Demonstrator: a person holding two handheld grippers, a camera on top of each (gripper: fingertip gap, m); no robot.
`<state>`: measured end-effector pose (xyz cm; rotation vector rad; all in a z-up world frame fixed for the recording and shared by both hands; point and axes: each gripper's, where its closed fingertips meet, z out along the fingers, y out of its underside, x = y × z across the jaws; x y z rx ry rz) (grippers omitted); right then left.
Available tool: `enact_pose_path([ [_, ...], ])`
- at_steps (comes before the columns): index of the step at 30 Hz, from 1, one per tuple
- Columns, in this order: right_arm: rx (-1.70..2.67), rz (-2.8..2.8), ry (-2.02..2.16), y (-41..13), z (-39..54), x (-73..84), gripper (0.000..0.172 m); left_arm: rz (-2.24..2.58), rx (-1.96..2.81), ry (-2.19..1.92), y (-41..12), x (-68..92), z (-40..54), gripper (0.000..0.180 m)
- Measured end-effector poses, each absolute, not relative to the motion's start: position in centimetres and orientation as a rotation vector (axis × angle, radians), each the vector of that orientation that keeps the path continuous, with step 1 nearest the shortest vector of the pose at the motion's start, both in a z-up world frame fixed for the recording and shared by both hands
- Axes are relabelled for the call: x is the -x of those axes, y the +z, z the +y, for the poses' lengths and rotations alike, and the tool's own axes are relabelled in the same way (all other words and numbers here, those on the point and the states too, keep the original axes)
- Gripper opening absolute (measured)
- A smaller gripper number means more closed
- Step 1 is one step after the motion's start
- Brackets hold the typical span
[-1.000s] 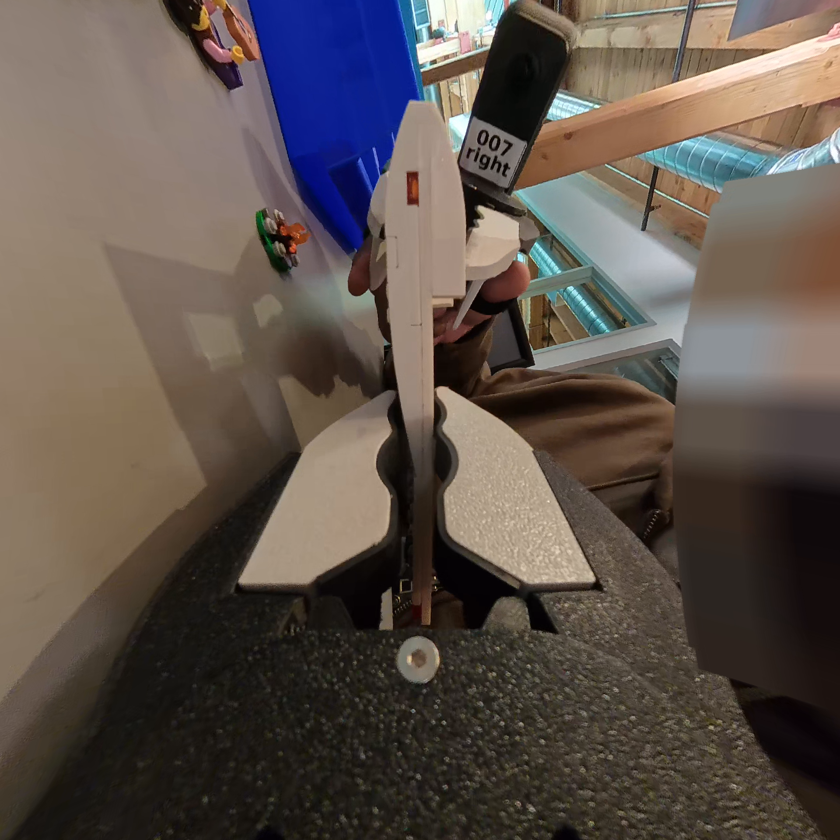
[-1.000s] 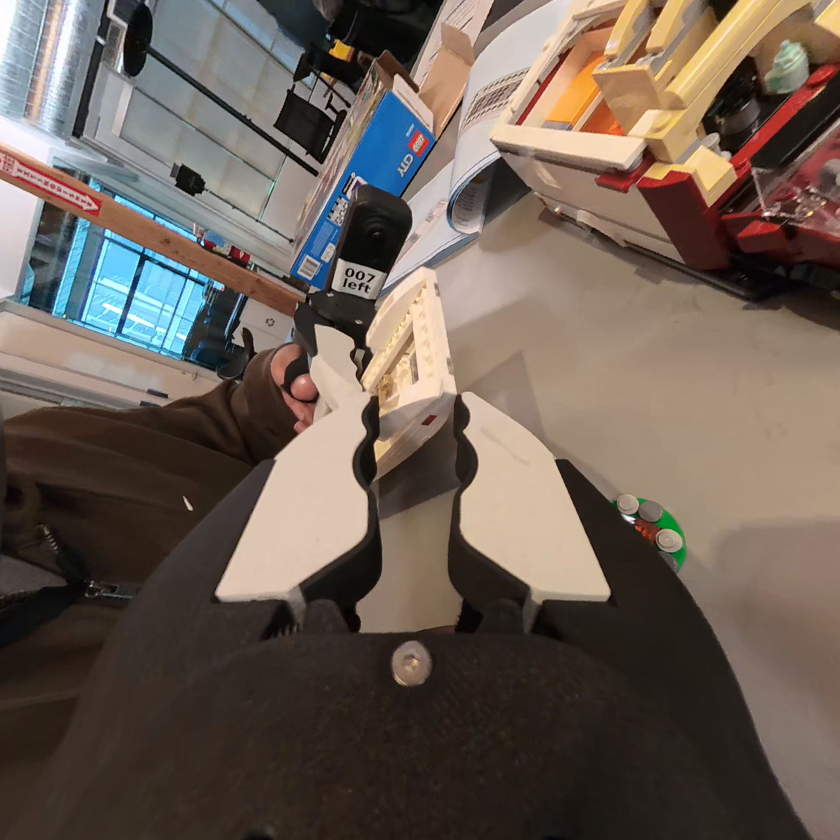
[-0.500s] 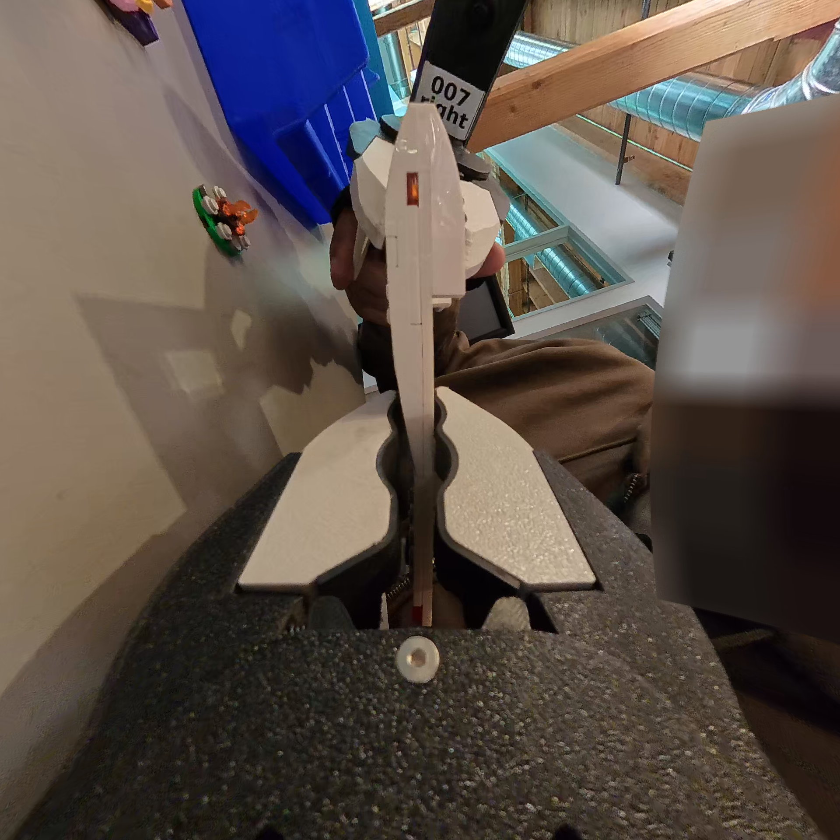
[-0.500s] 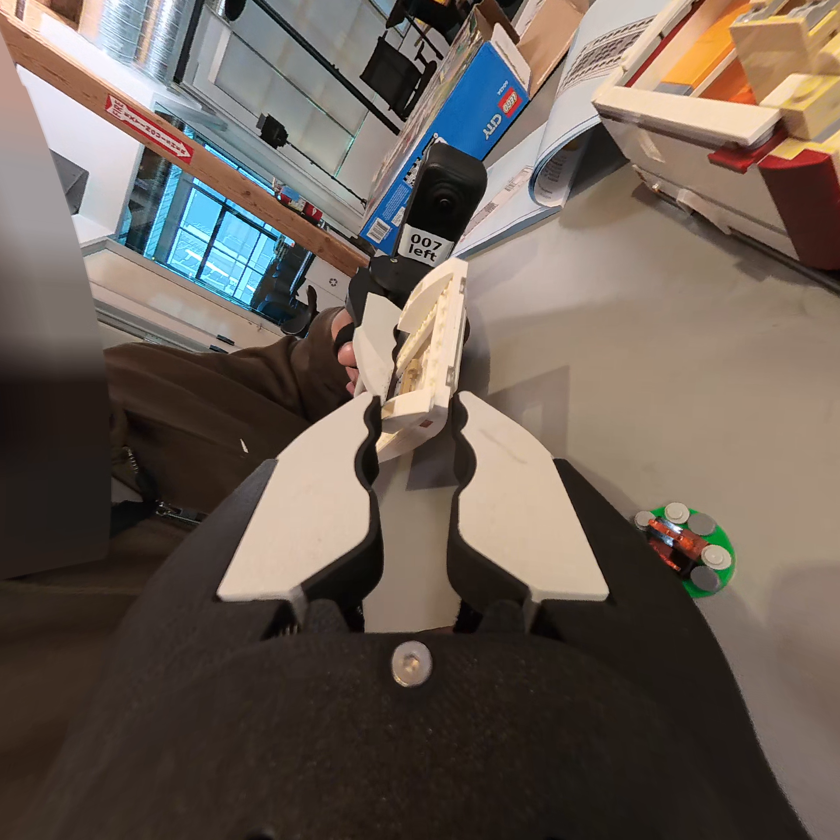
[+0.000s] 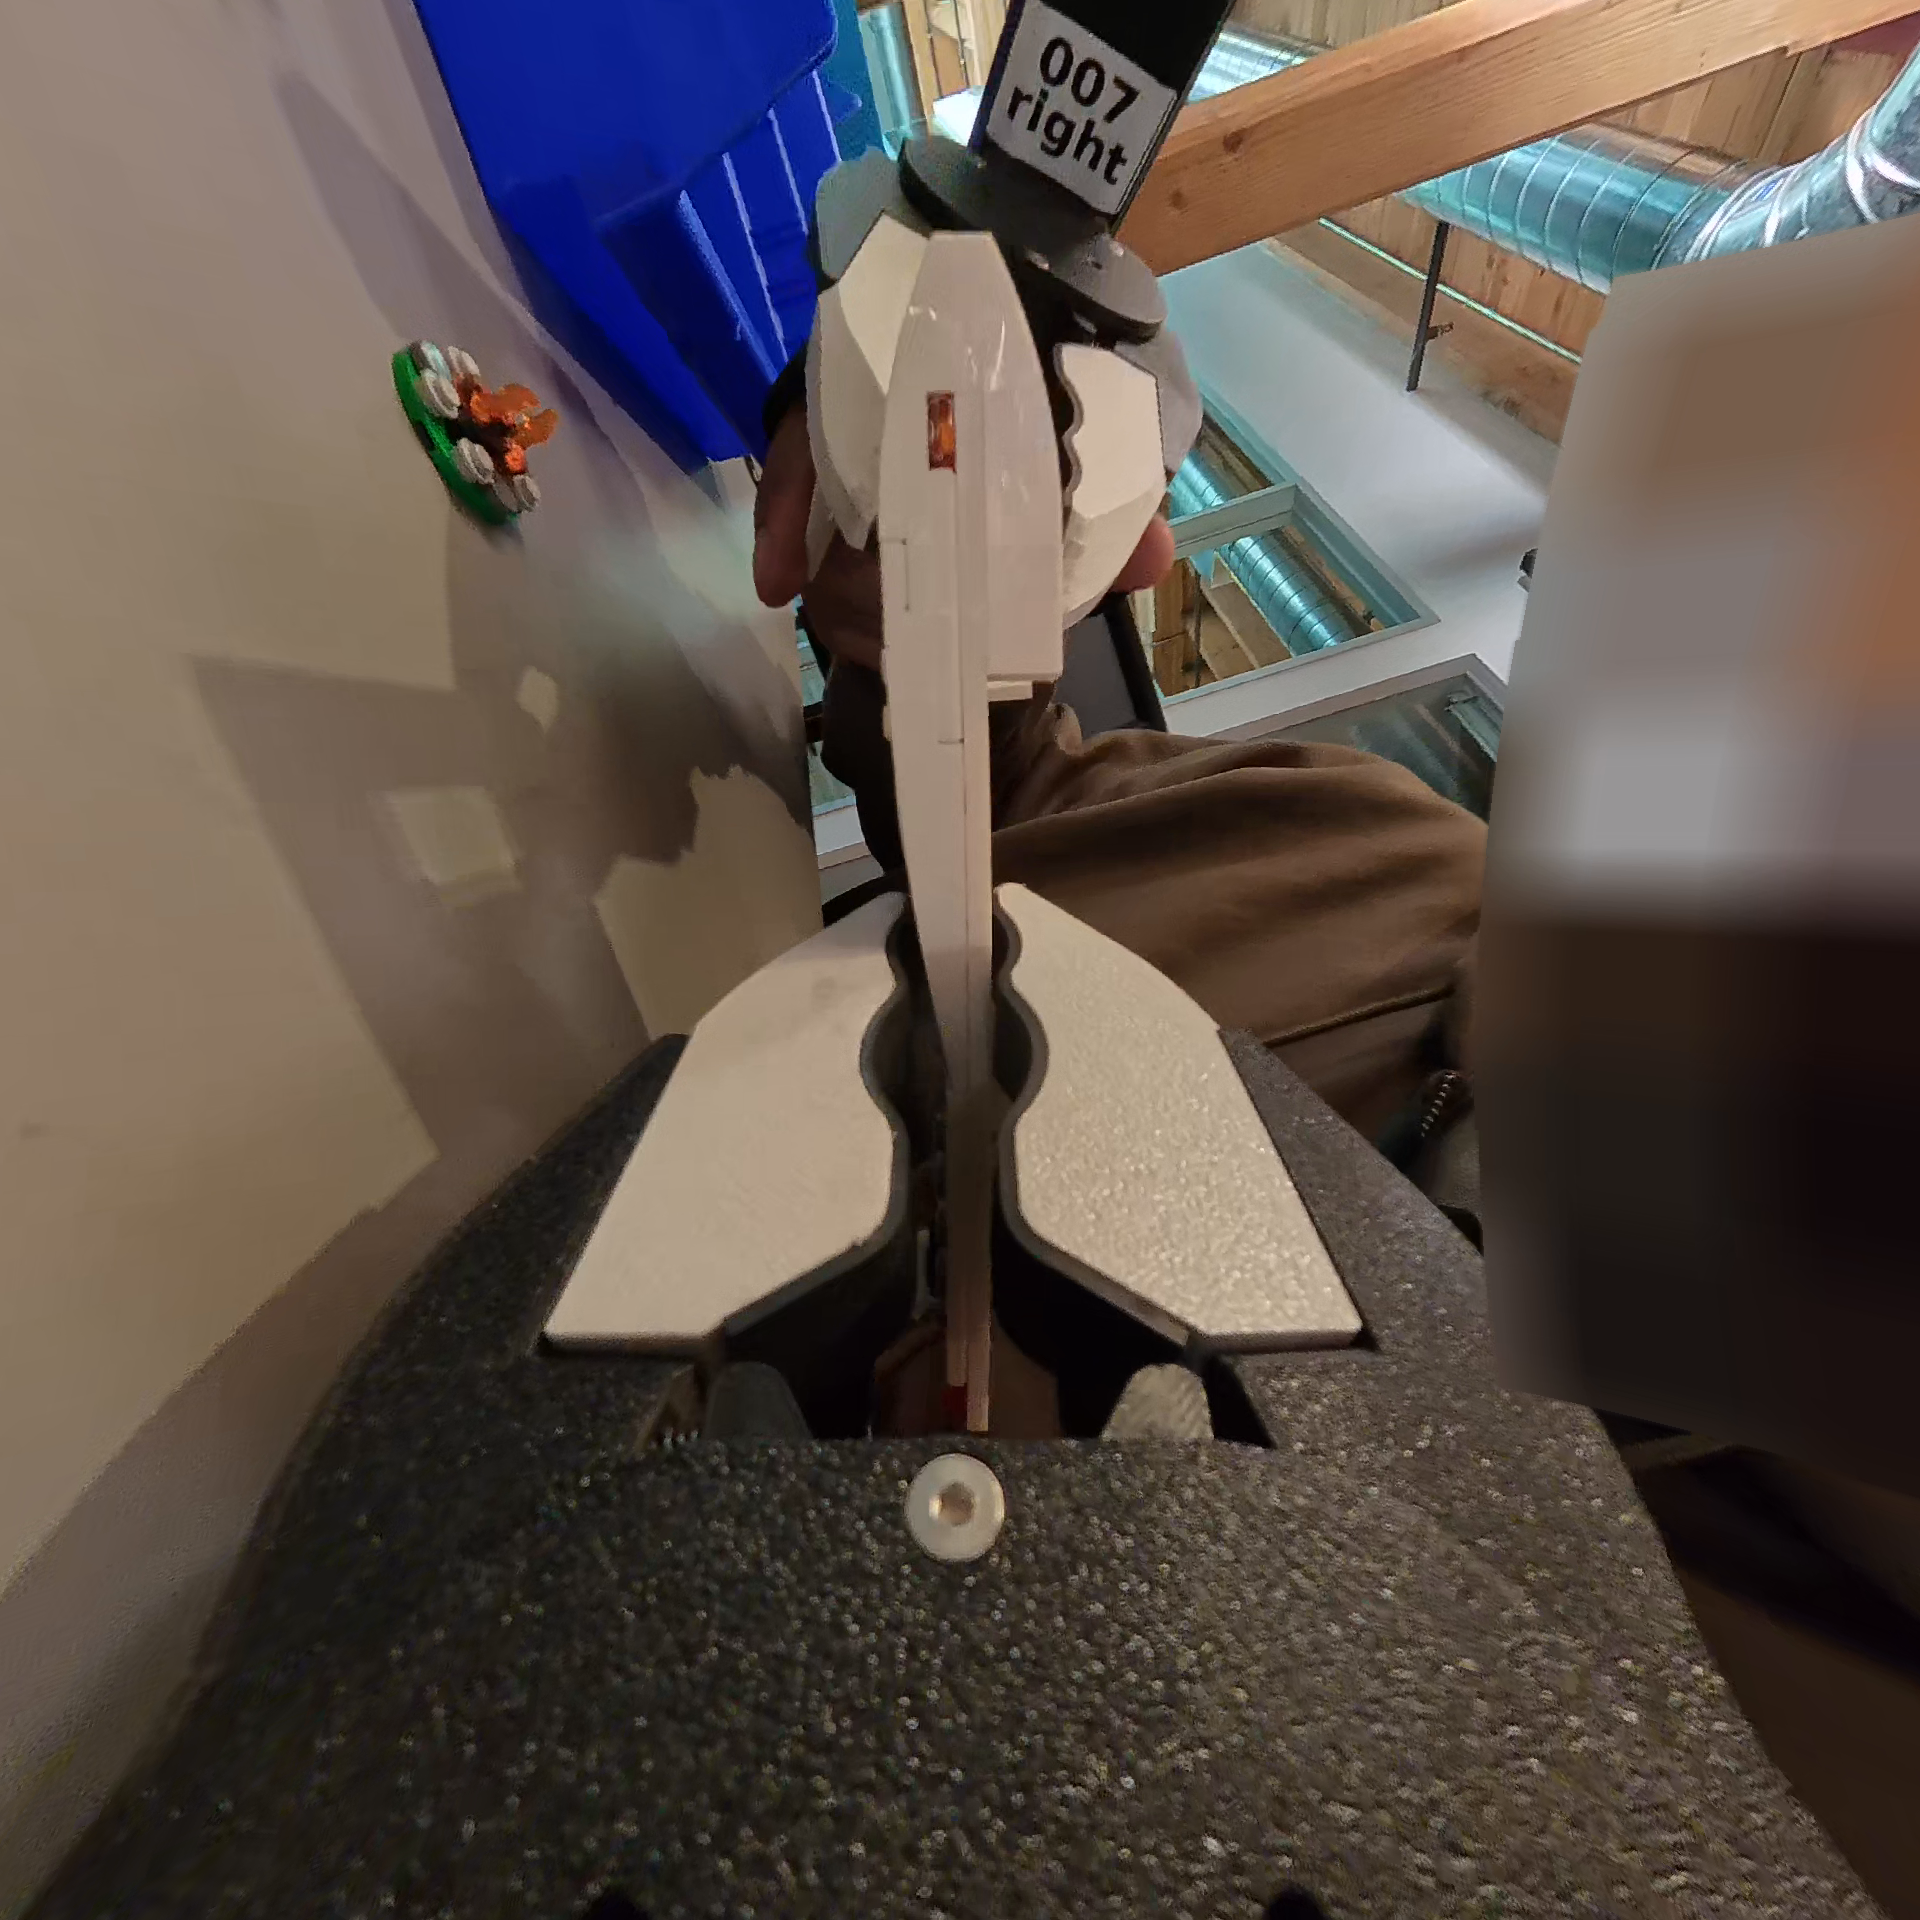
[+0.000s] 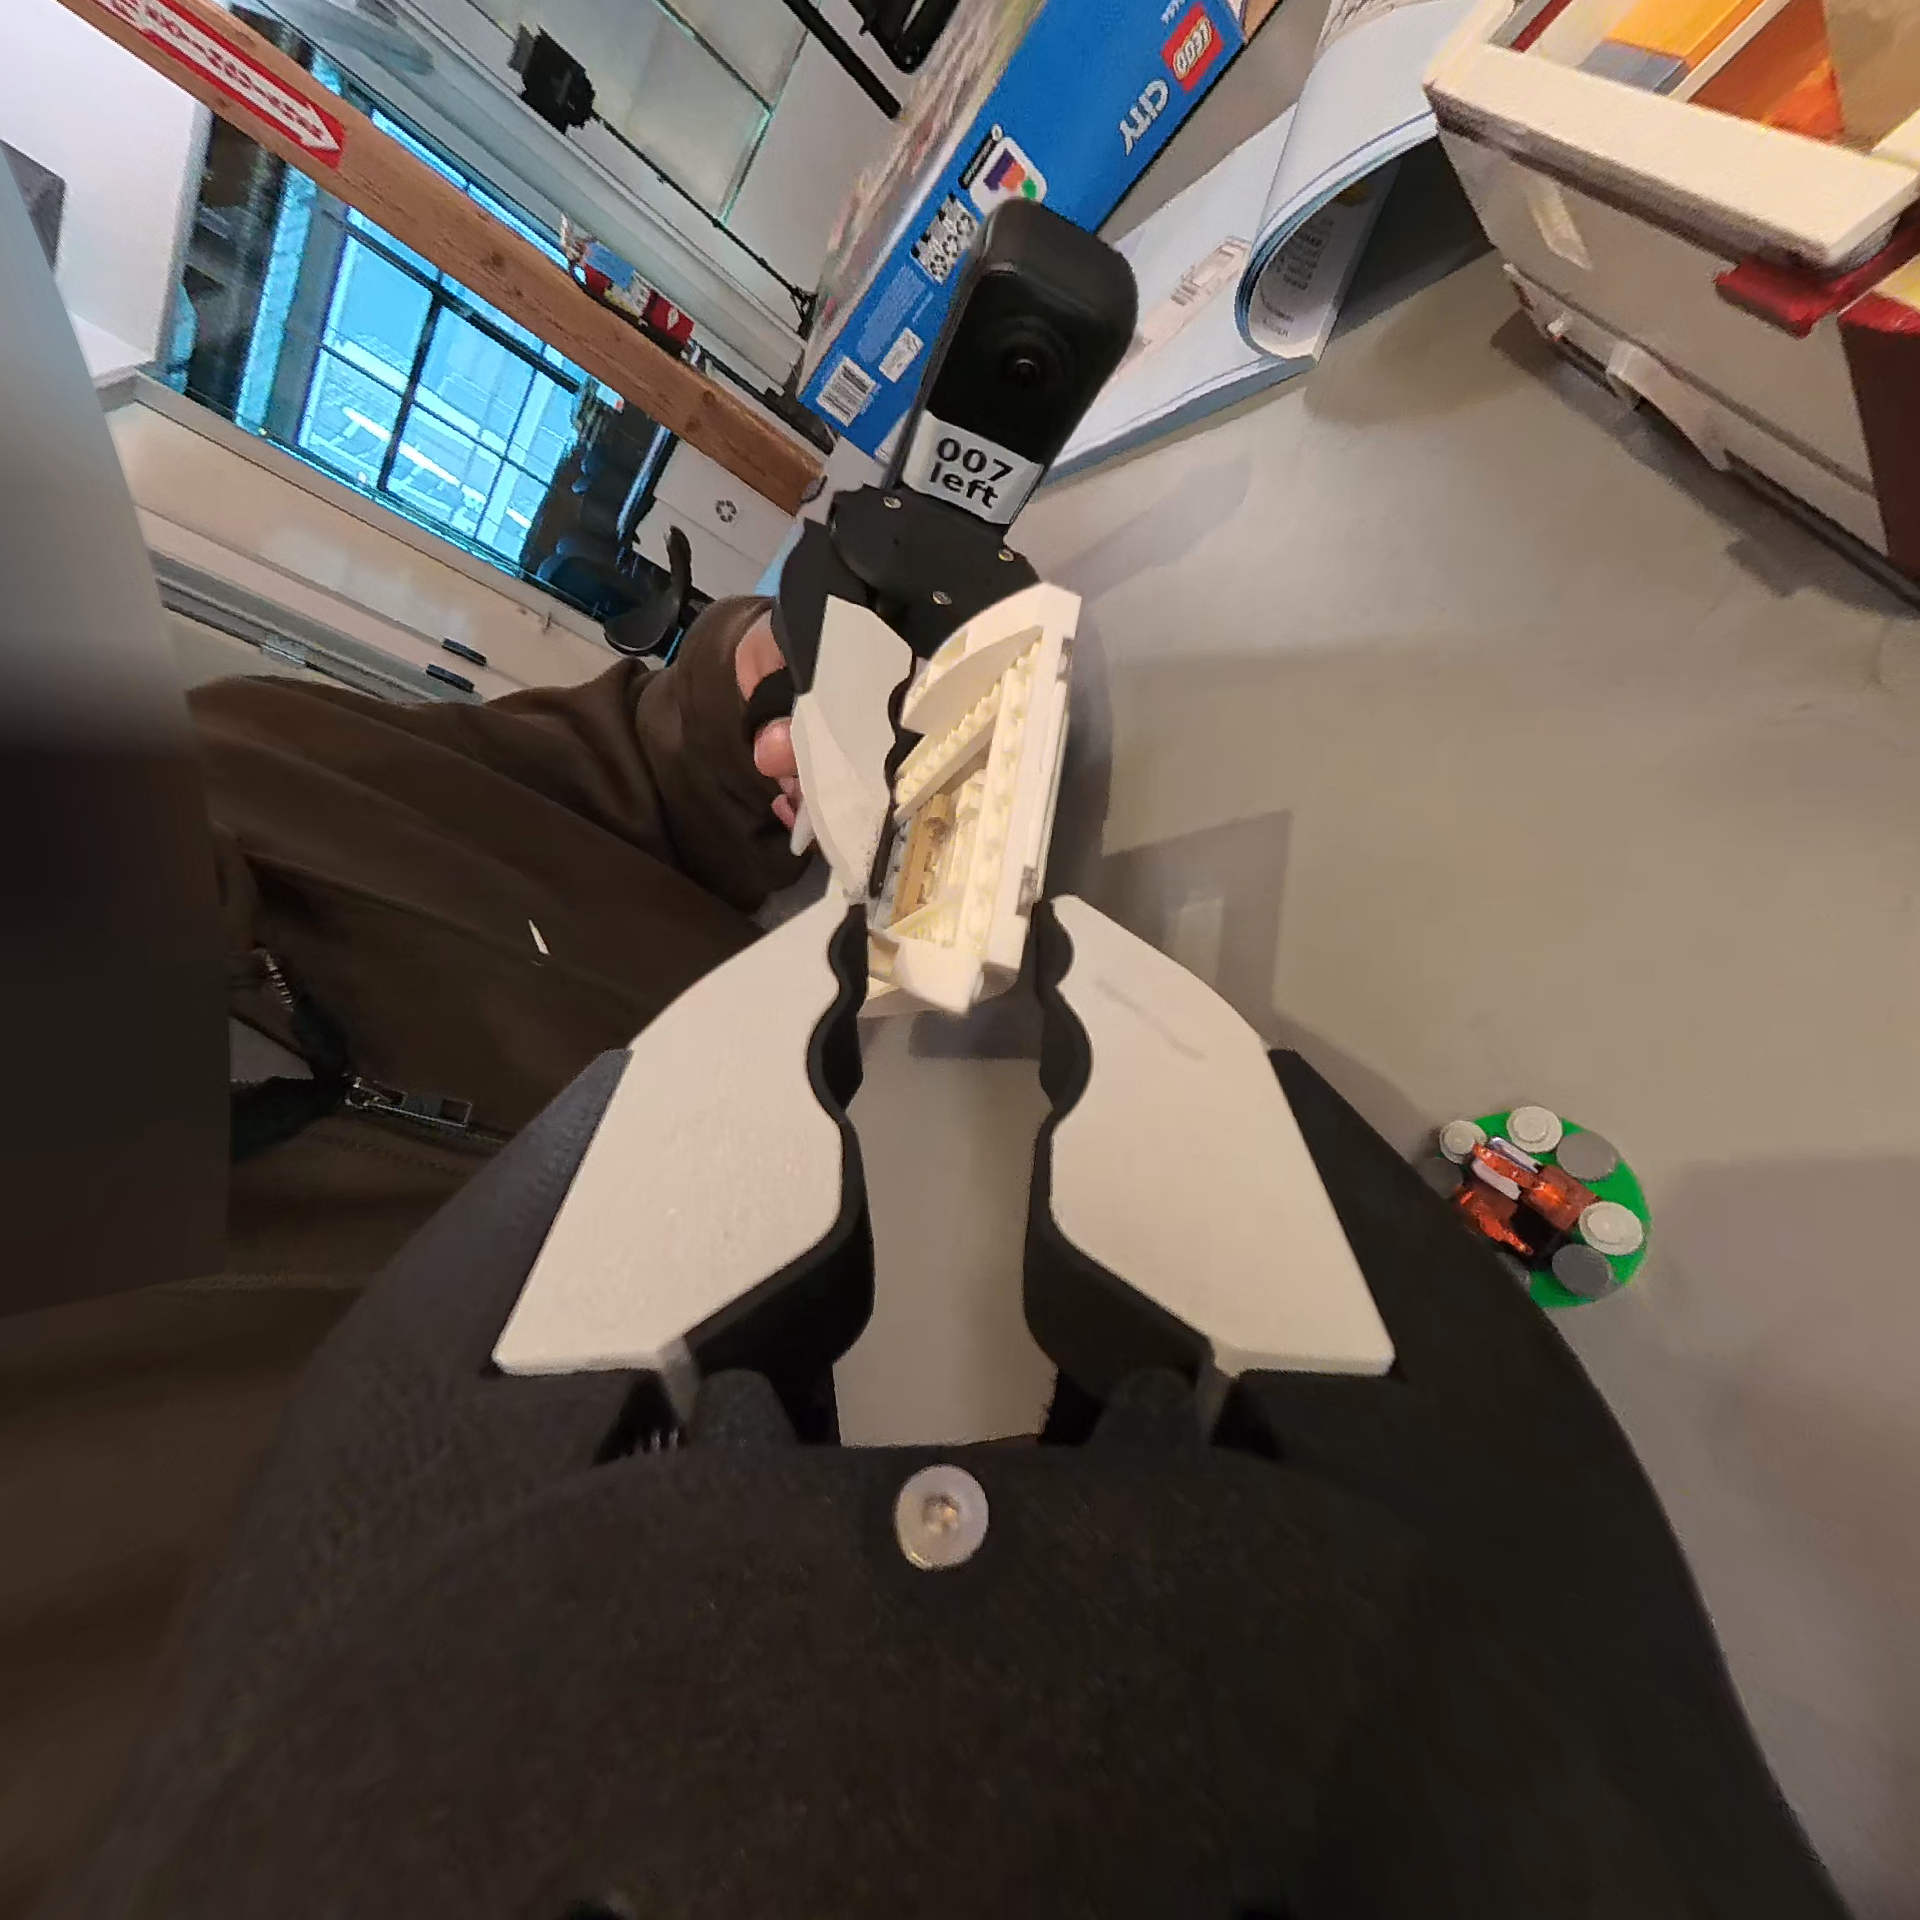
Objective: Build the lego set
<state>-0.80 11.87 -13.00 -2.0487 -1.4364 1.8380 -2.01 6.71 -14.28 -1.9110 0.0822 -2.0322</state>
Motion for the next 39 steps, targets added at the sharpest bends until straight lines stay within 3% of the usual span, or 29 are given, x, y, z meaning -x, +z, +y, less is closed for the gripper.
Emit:
enact_pose_path([
  [15, 2.061, -1.699, 1.728, -13.3, 12.1, 0.9, 0.035, -0.021, 1.856, -2.121, -14.0, 1.9, 7.0, 0.011],
  [39, 1.970, -1.522, 1.729, -12.3, 13.6, 3.0, 0.041, -0.128, 1.787, -2.150, -13.7, 2.5, 7.9, 0.011],
])
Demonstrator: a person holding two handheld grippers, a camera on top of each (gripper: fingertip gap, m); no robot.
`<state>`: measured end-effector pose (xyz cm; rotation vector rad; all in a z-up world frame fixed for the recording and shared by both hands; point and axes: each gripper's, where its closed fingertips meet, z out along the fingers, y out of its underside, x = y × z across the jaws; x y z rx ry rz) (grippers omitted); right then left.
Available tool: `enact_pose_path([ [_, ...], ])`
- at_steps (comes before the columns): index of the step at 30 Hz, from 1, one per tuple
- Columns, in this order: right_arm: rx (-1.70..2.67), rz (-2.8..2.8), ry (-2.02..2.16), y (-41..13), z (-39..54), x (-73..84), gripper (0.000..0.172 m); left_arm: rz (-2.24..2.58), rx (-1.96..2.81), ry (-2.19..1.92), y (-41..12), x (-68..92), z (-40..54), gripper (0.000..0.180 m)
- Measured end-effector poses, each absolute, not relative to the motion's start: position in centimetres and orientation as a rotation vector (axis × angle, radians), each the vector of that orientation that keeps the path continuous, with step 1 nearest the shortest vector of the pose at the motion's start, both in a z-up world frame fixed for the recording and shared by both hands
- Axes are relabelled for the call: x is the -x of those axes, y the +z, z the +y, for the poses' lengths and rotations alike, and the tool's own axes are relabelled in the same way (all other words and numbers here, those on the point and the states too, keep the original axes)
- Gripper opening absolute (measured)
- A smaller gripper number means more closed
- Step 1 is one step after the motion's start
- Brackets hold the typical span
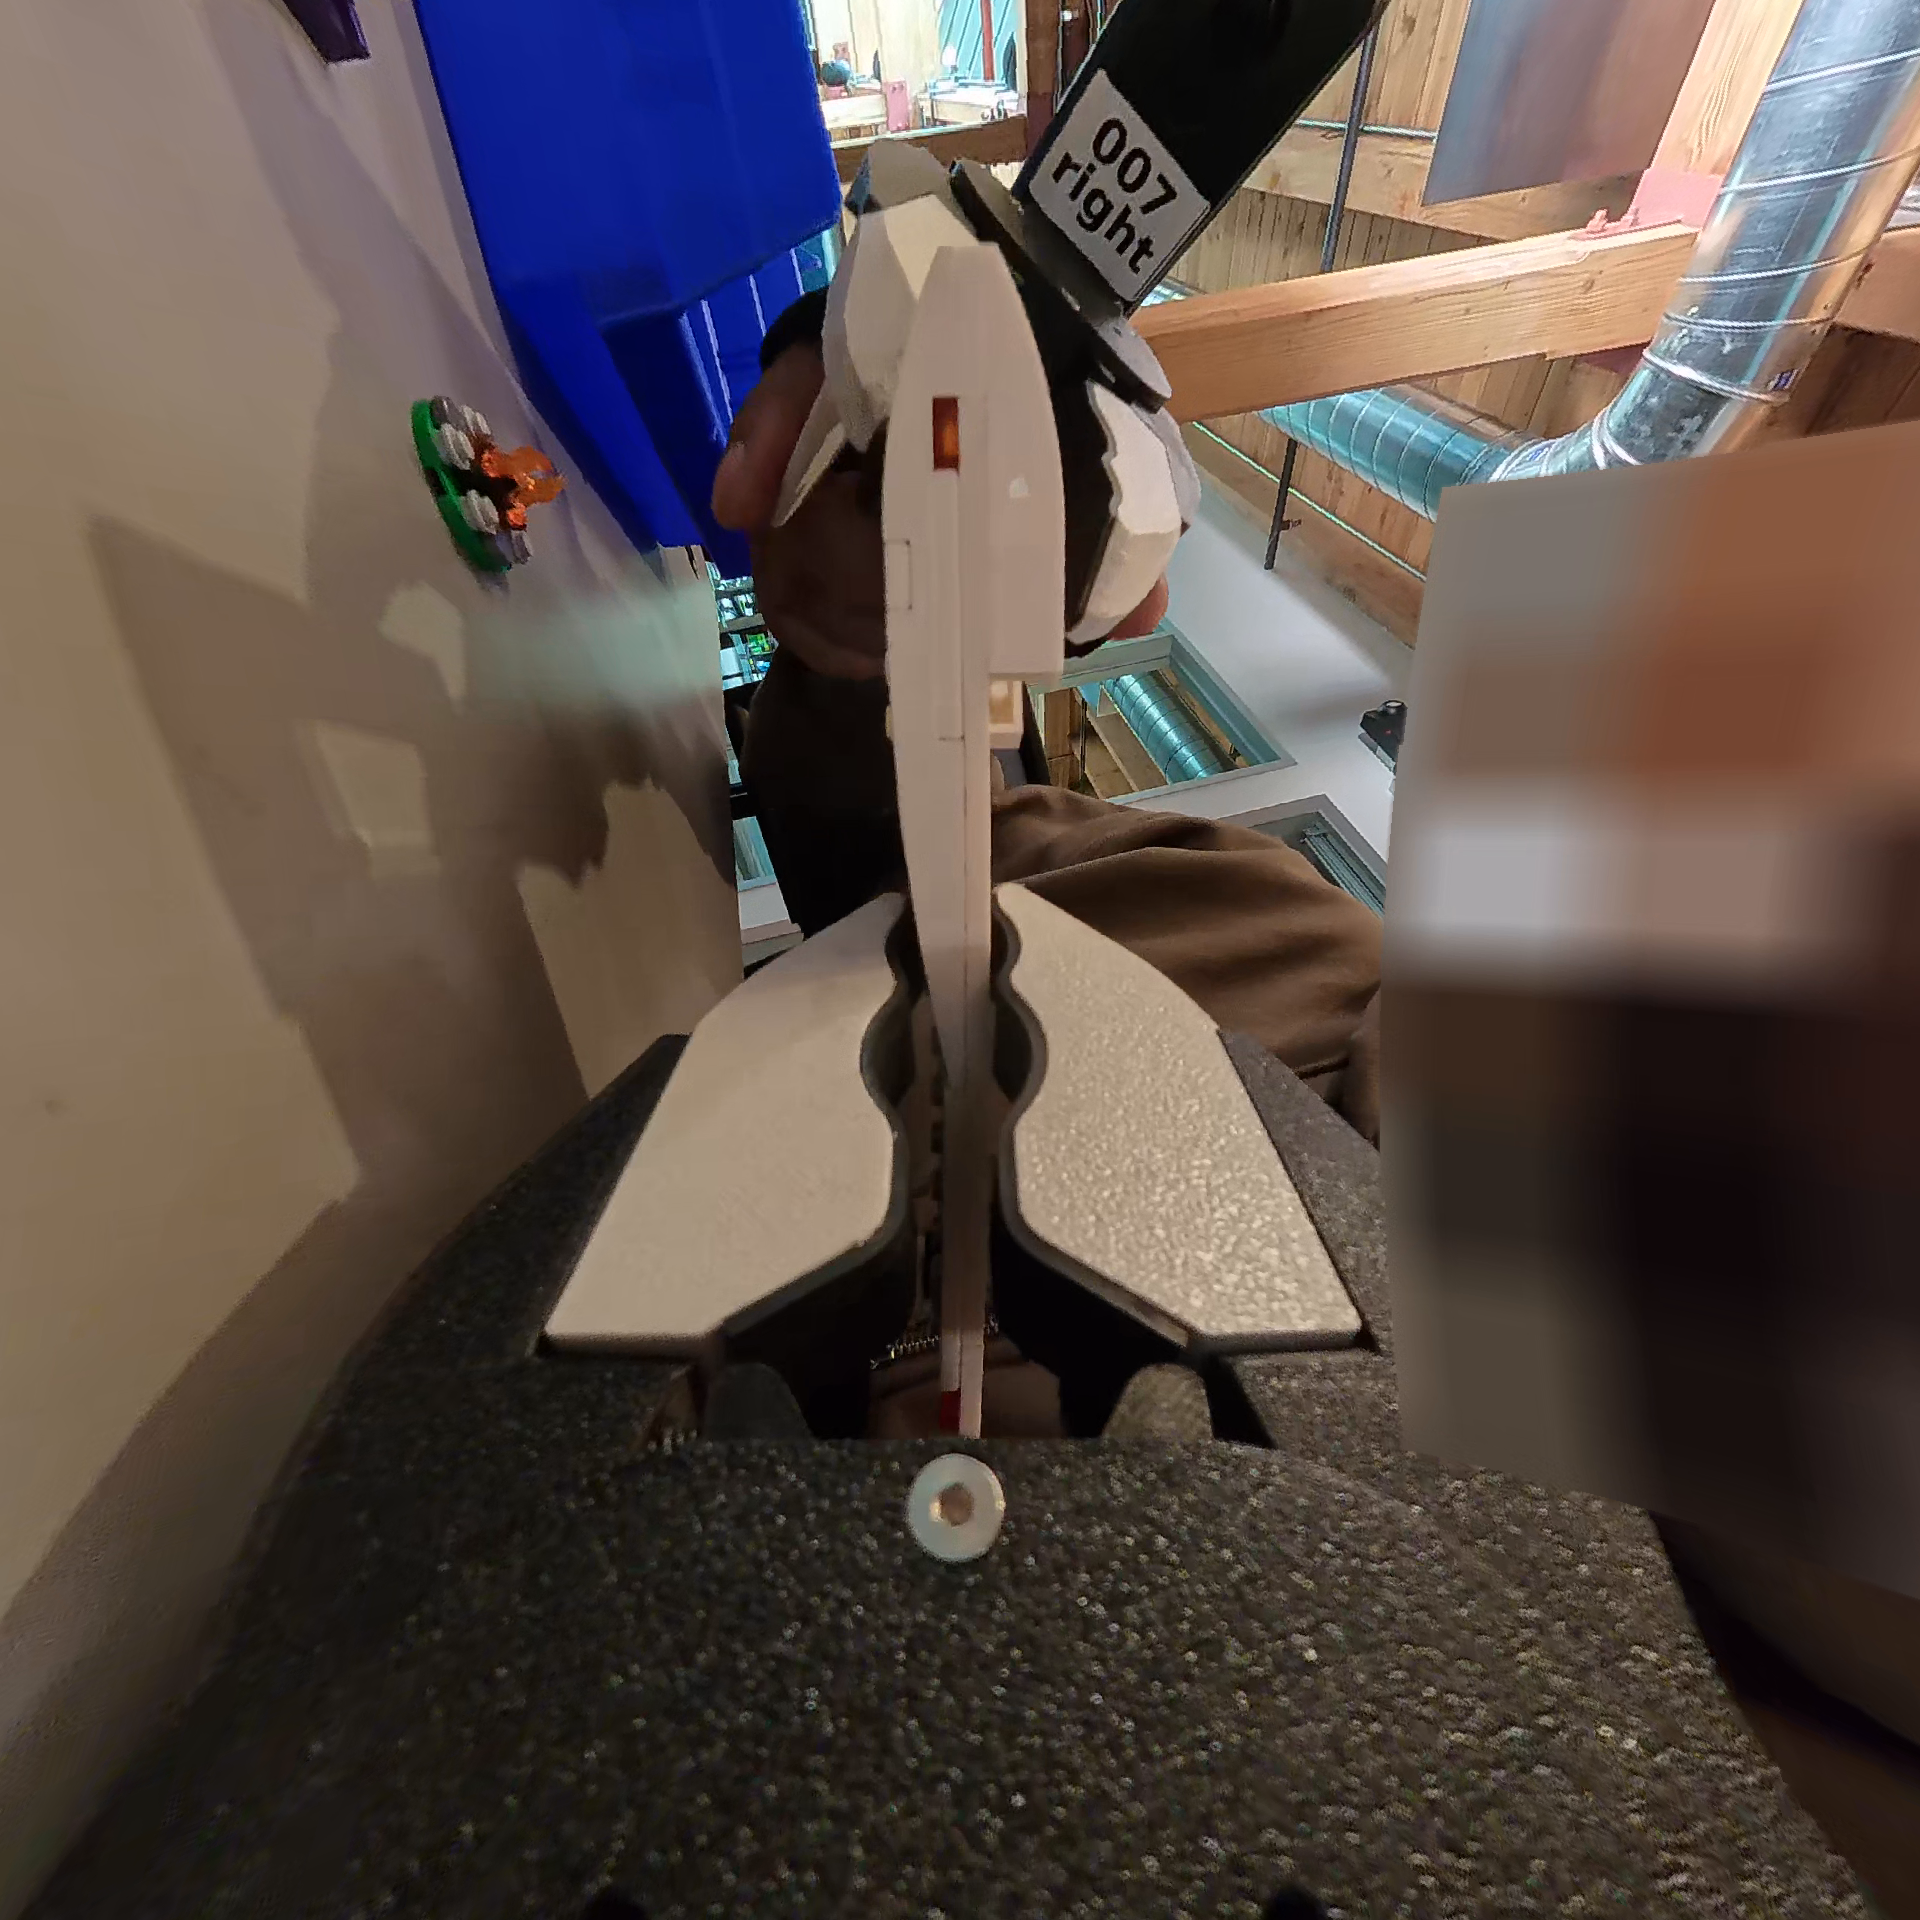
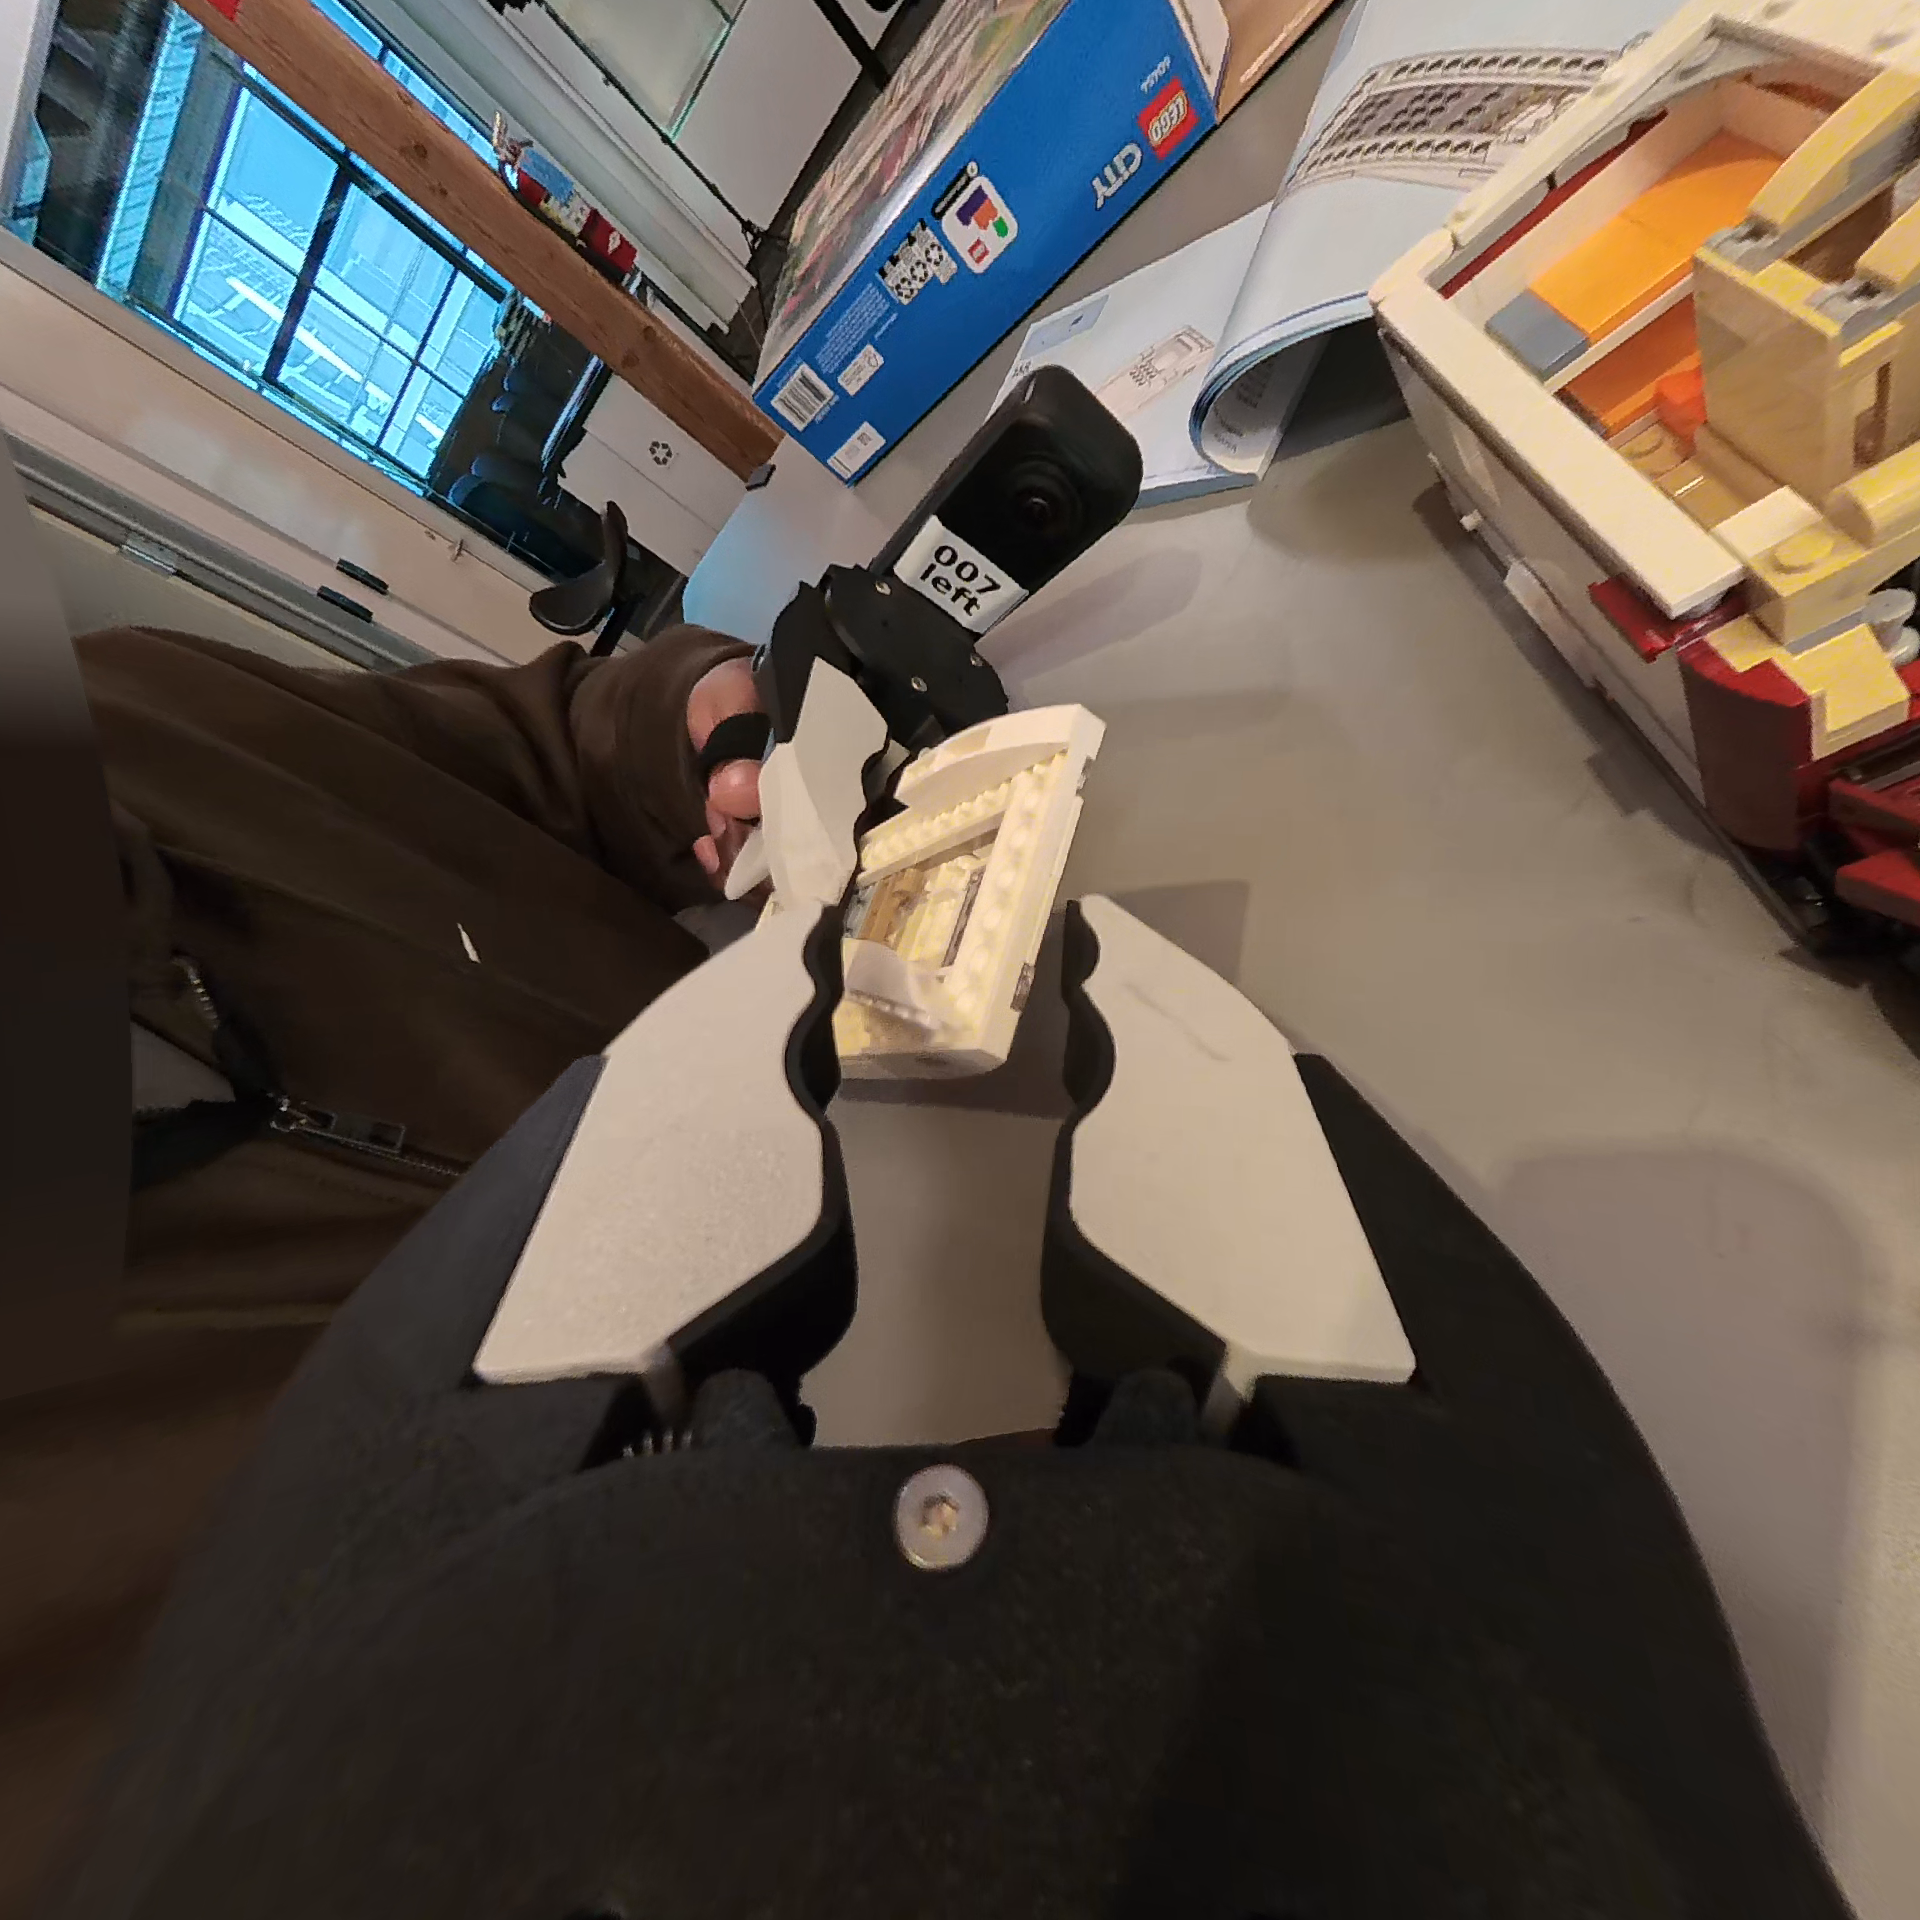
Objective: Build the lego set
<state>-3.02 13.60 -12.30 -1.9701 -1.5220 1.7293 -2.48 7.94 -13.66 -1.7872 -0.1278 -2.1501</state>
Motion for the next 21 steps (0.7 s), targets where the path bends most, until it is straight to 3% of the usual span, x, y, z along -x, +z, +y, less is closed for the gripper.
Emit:
enact_pose_path([
  [5, 1.950, -1.486, 1.645, -12.3, 14.5, 3.2, 0.041, -0.144, 1.831, -2.076, -14.3, 2.8, 8.3, 0.011],
  [15, 1.609, -1.680, 1.056, -12.6, 17.3, 2.3, 0.038, -0.202, 1.907, -1.950, -15.4, 4.2, 9.2, 0.011],
  [21, 1.482, -1.679, 1.027, -12.0, 17.3, 4.8, 0.038, -0.216, 1.880, -1.932, -15.2, 4.8, 9.7, 0.011],
])
